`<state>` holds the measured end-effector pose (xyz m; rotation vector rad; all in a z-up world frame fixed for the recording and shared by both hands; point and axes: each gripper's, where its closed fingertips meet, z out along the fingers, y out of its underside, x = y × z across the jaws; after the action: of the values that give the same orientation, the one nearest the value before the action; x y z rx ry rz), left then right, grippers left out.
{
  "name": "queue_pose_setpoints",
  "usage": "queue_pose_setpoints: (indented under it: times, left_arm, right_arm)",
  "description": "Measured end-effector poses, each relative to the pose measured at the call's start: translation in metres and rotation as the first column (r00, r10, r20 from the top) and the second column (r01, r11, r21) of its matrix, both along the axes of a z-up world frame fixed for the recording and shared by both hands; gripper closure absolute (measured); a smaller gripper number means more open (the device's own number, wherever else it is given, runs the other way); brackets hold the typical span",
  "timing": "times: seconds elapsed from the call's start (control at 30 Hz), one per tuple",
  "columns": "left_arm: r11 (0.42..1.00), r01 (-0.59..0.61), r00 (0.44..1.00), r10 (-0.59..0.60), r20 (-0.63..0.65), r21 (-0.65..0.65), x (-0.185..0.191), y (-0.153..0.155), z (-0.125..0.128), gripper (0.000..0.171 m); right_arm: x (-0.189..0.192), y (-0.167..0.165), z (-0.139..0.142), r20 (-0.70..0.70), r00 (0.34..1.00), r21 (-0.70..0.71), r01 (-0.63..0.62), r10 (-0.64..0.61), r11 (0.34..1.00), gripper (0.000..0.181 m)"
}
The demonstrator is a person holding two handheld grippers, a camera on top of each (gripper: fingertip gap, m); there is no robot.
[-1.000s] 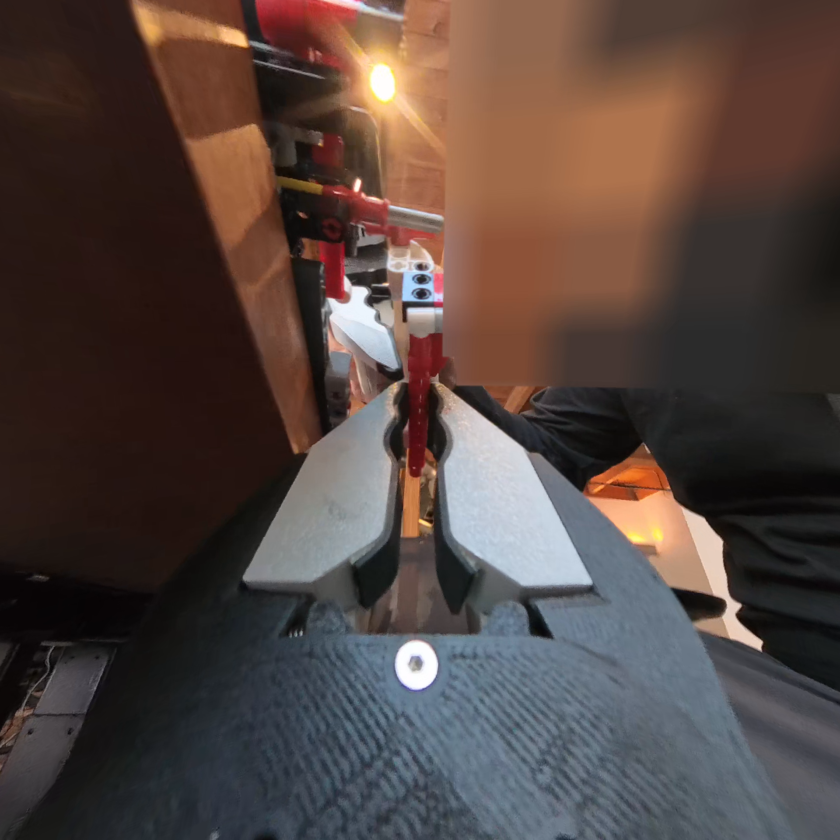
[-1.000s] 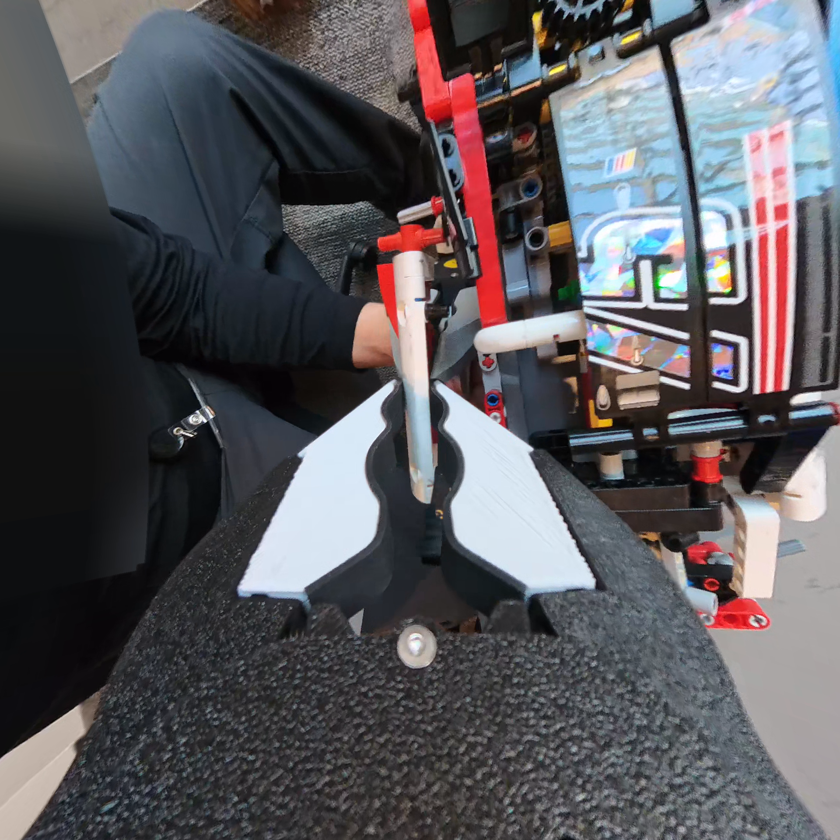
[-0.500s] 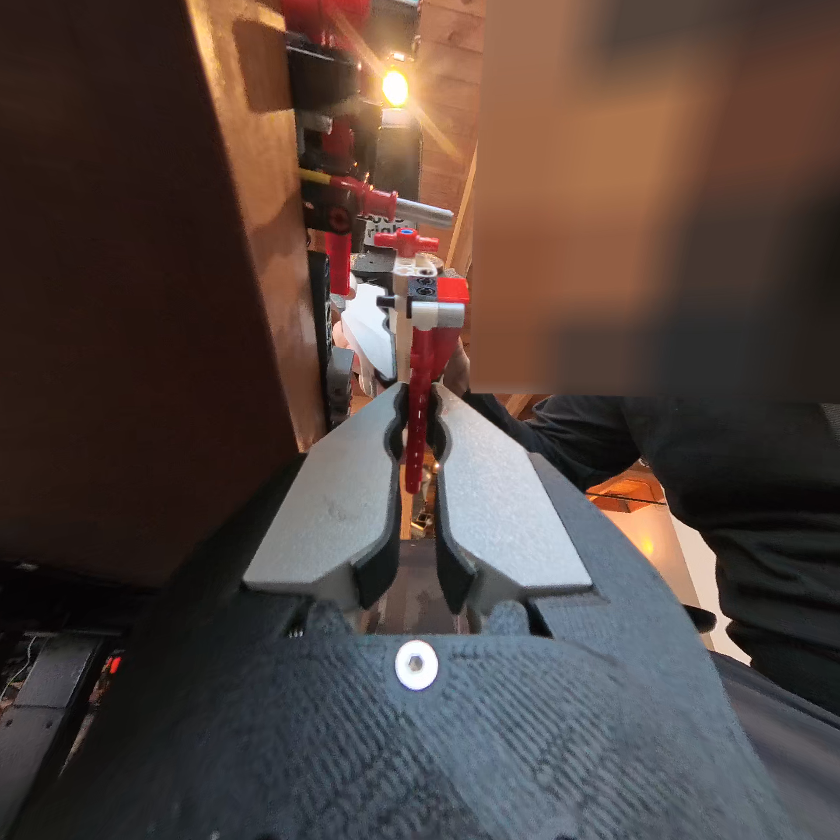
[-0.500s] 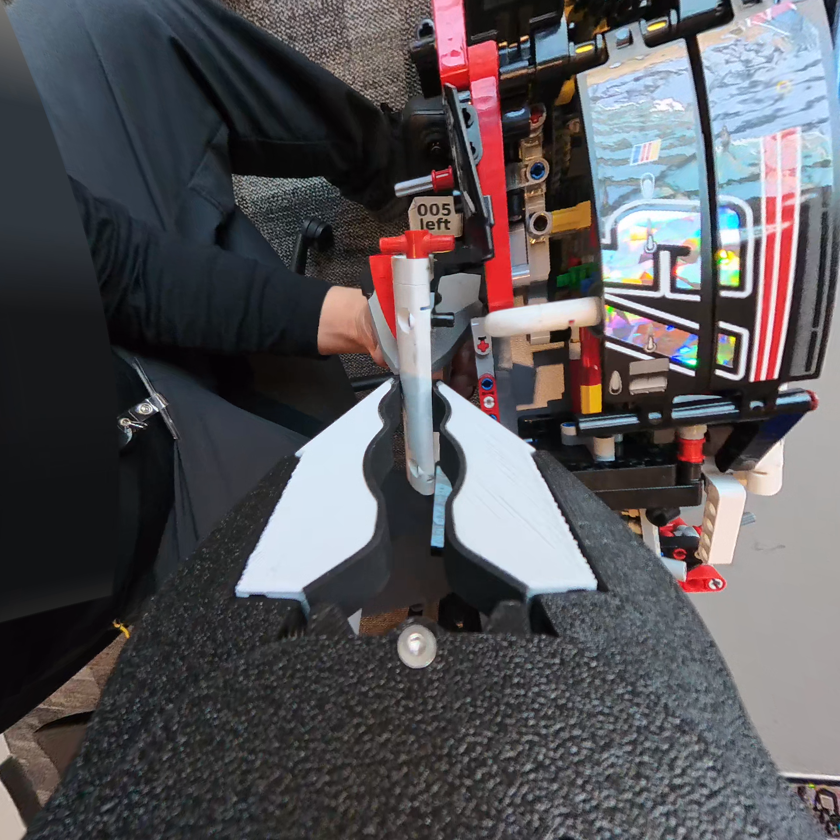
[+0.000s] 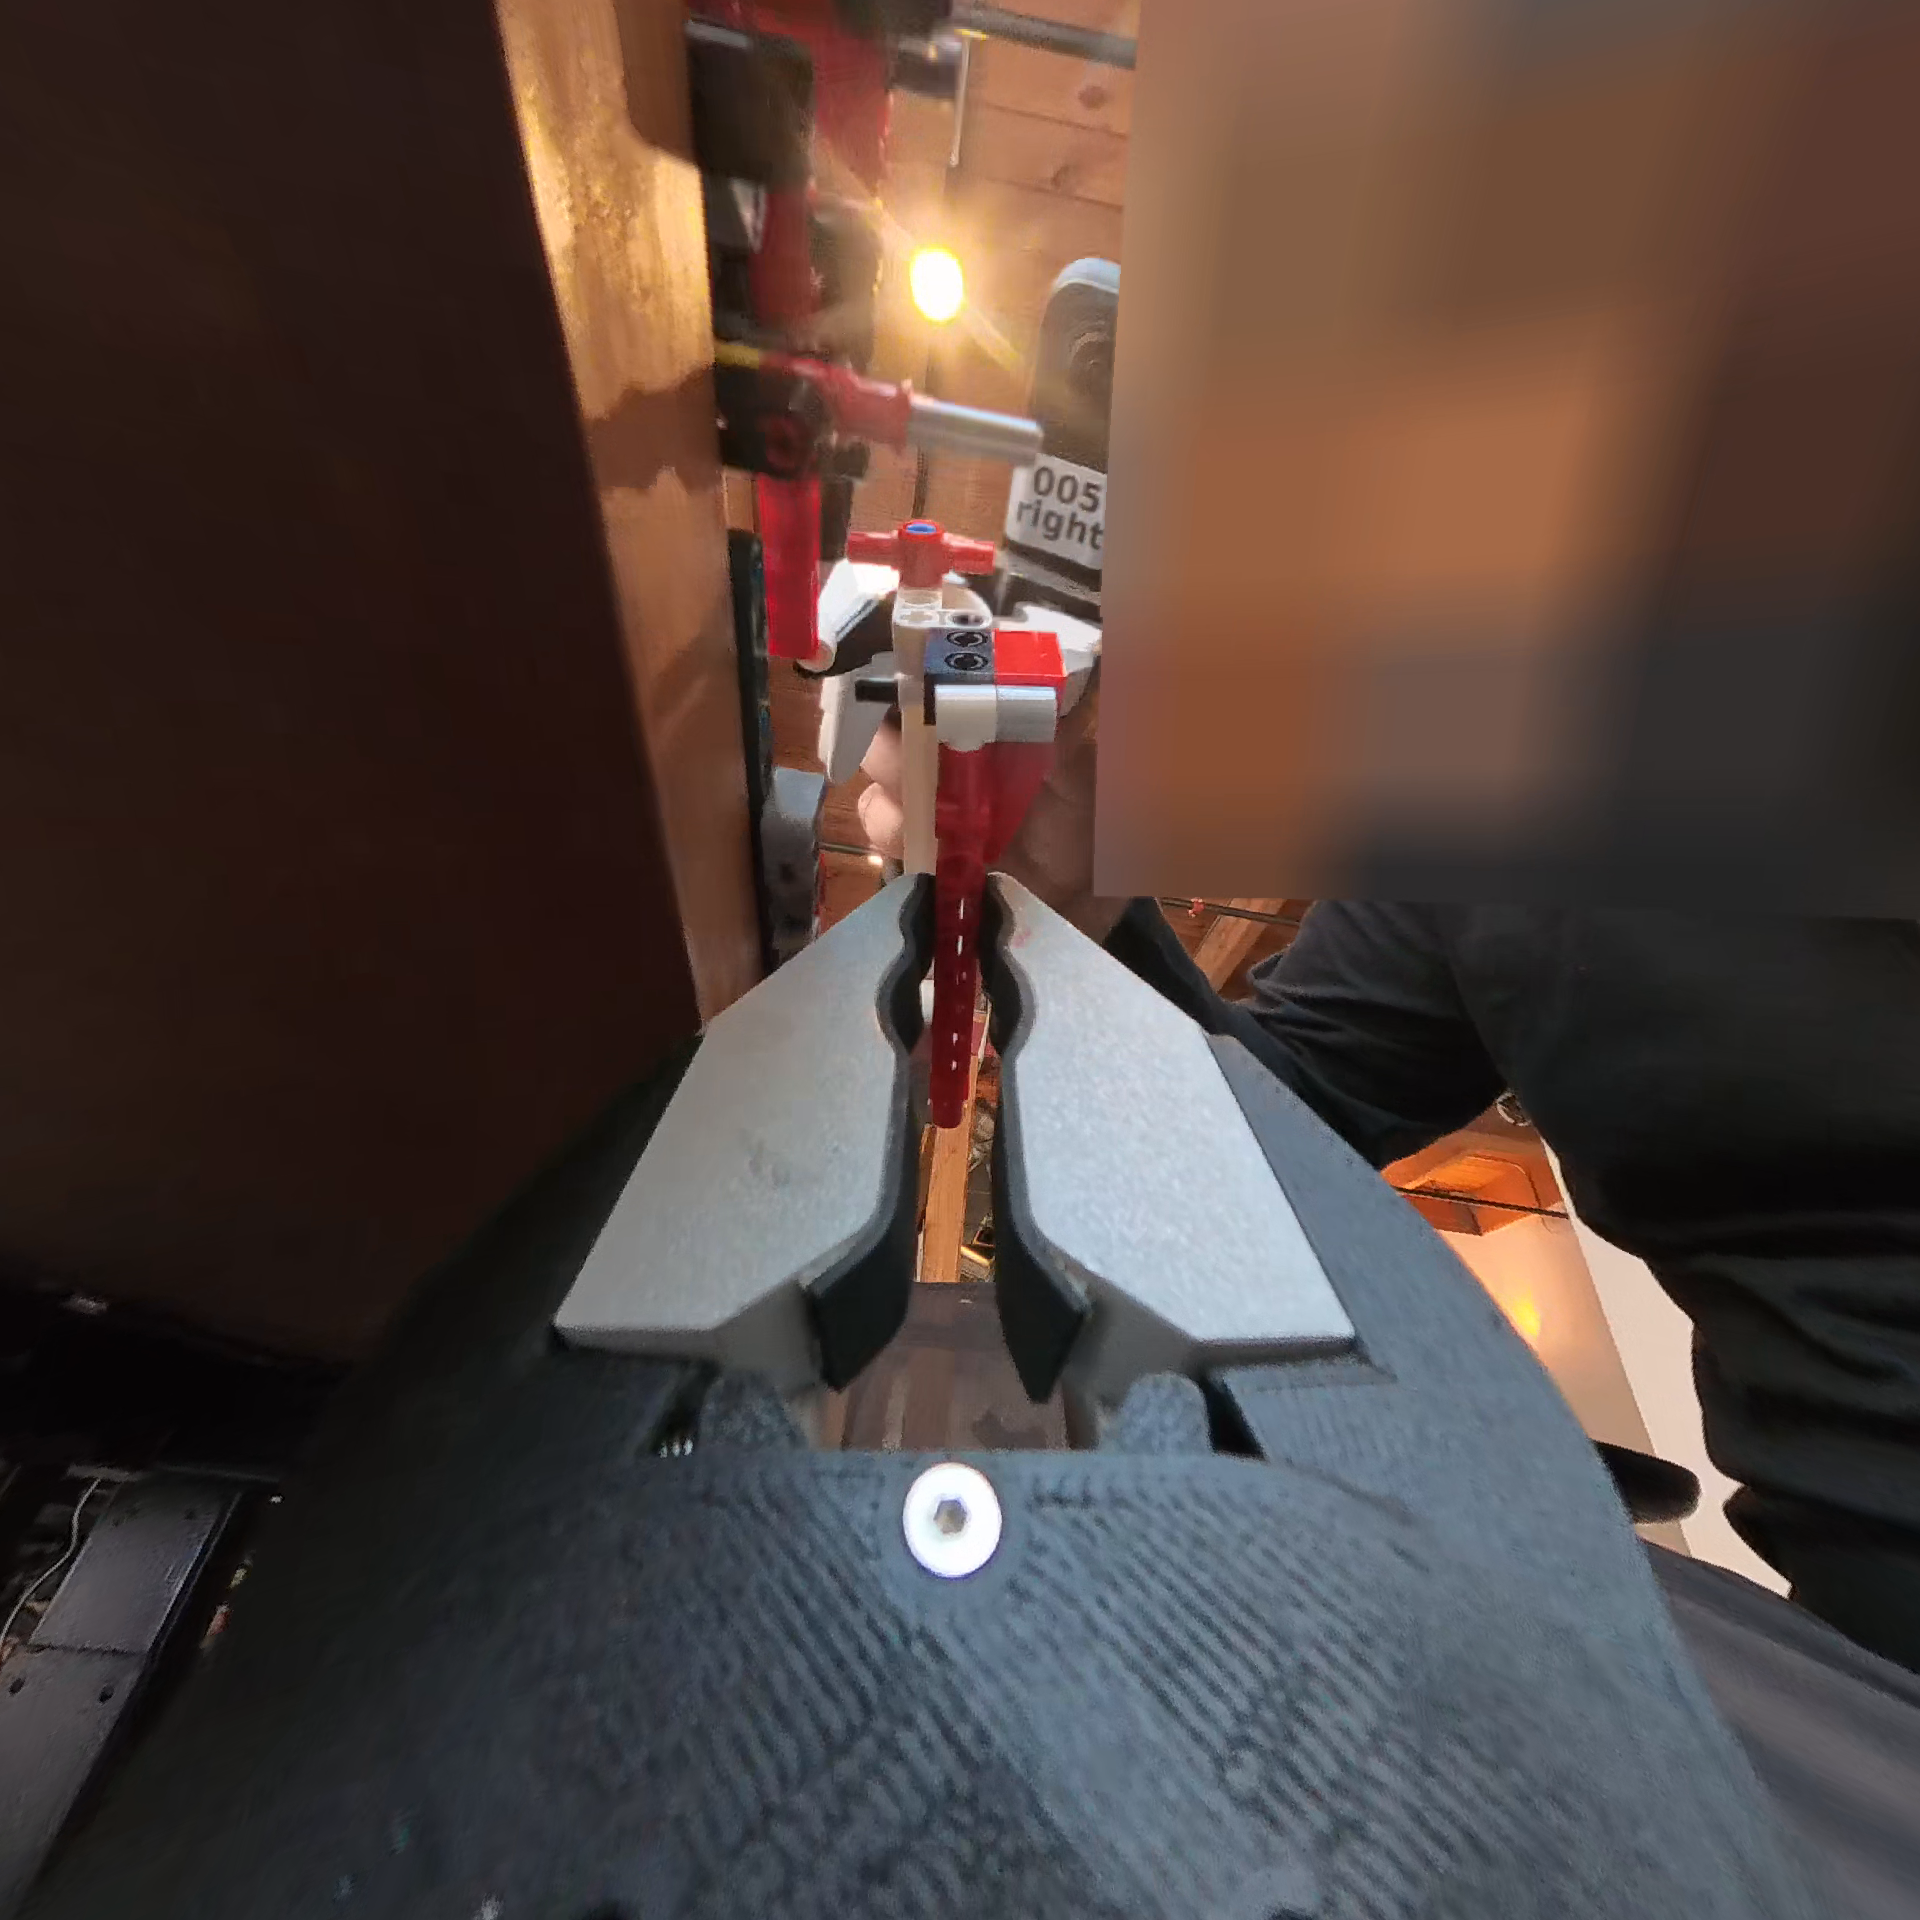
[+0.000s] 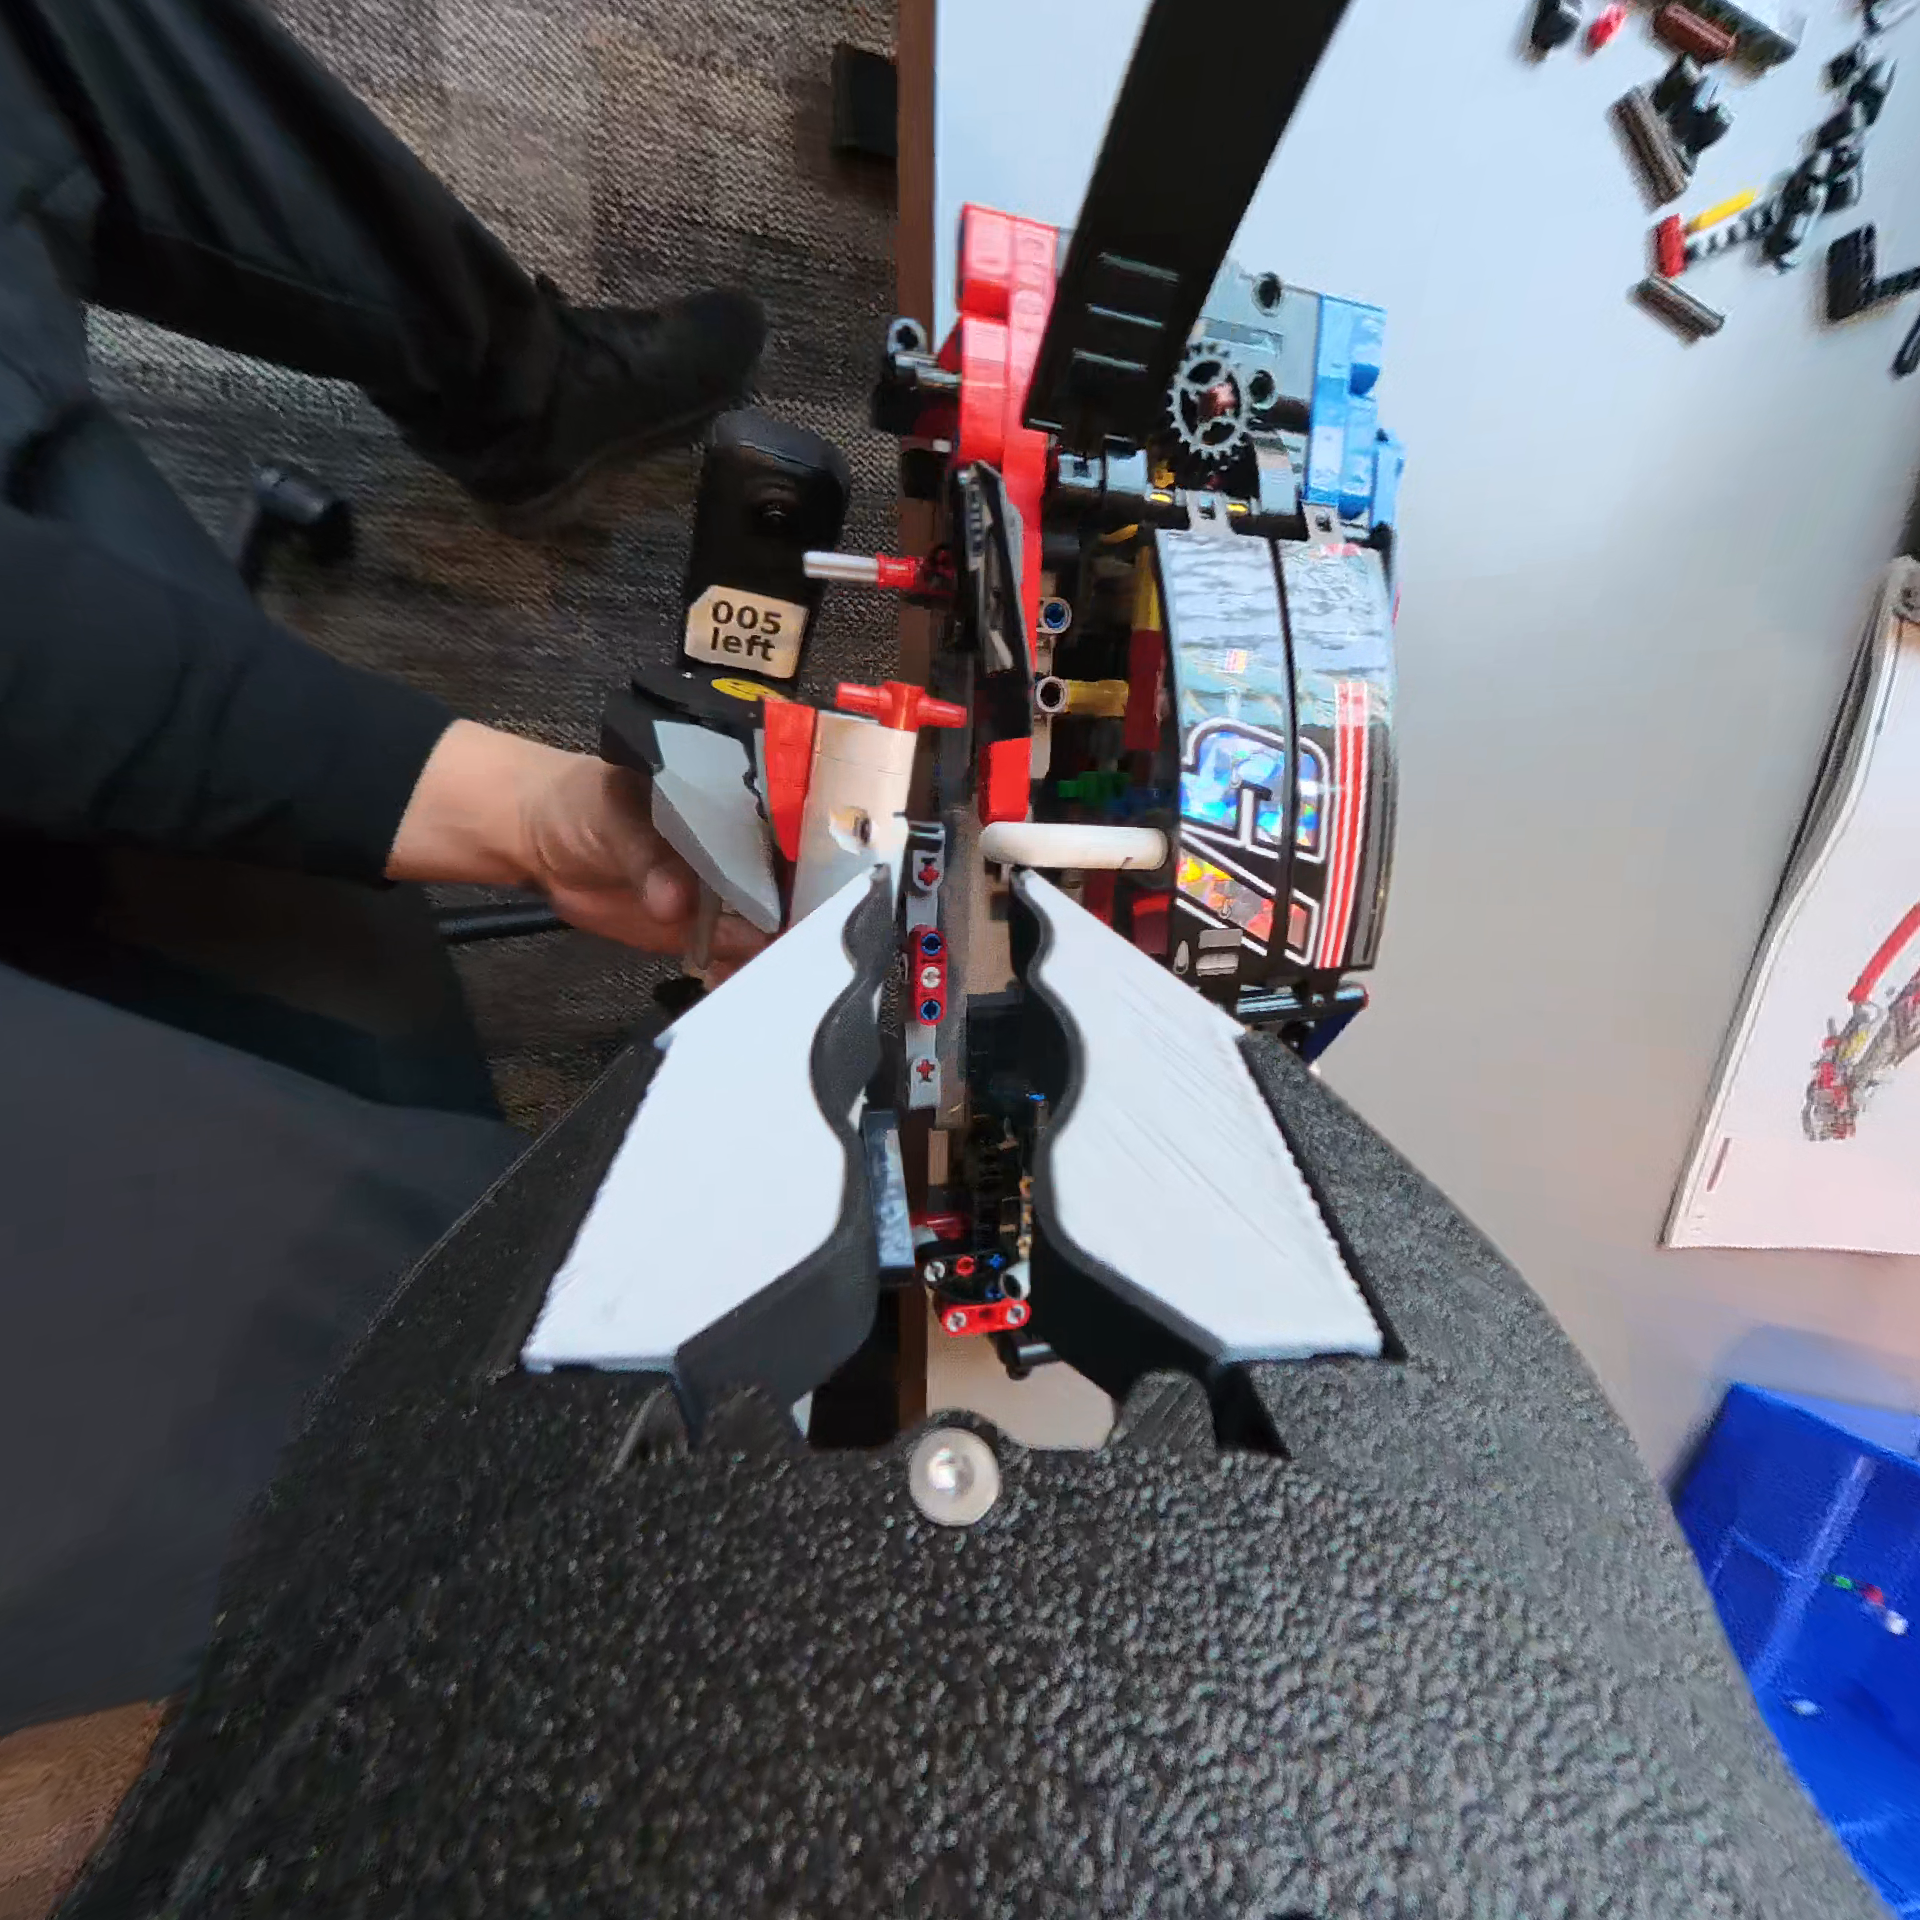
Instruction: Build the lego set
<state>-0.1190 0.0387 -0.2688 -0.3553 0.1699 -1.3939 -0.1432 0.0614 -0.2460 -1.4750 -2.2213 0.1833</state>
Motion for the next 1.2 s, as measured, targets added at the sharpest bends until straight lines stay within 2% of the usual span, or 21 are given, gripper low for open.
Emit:
queue_pose_setpoints:
  times: [0.07, 0.17, 0.33, 0.47, 0.67, 0.8, 0.97, 1.2]
  left_arm:
    - [1.0, 0.006, 1.0, -0.006, 0.026, 0.001, -0.002, 0.0, 0.0, 0.166]
    - [1.0, 0.008, 1.0, -0.008, 0.015, 0.01, 0.0, -0.001, -0.001, 0.166]
    - [1.0, -0.003, 0.999, 0.002, 0.036, 0.021, -0.008, -0.002, -0.001, 0.166]
    - [1.0, 0.015, 0.999, -0.015, 0.051, 0.013, -0.011, 0.0, 0.001, 0.166]
    - [1.0, 0.022, 0.998, -0.024, 0.06, 0.02, -0.01, 0.001, 0.003, 0.166]
    - [1.0, 0.022, 0.997, -0.024, 0.076, 0.021, -0.01, 0.001, 0.003, 0.166]
    - [0.999, 0.016, 0.998, -0.017, 0.063, 0.03, -0.008, 0.001, 0.003, 0.166]
    - [0.999, -0.005, 0.999, 0.003, 0.045, 0.033, -0.008, 0.001, 0.002, 0.166]
  right_arm:
    - [0.0, -0.004, 0.0, 0.01, 1.0, 0.001, -0.025, 0.025, 1.0, 0.158]
    - [0.005, -0.012, 0.005, 0.031, 0.997, -0.045, -0.067, 0.068, 0.997, 0.16]
    - [-0.009, -0.026, 0.022, -0.061, 0.994, -0.153, -0.099, 0.09, 0.983, 0.145]
    - [-0.018, -0.013, 0.006, -0.015, 0.996, -0.055, -0.089, 0.088, 0.995, 0.139]
    - [-0.027, -0.013, -0.006, 0.003, 0.996, -0.09, -0.086, 0.086, 0.992, 0.136]
    - [-0.03, -0.013, -0.012, 0.029, 0.997, -0.125, -0.072, 0.076, 0.989, 0.127]
    - [-0.033, -0.014, -0.015, 0.028, 0.997, -0.173, -0.07, 0.076, 0.982, 0.126]
    - [-0.034, -0.013, -0.016, 0.017, 0.998, -0.201, -0.054, 0.059, 0.978, 0.141]
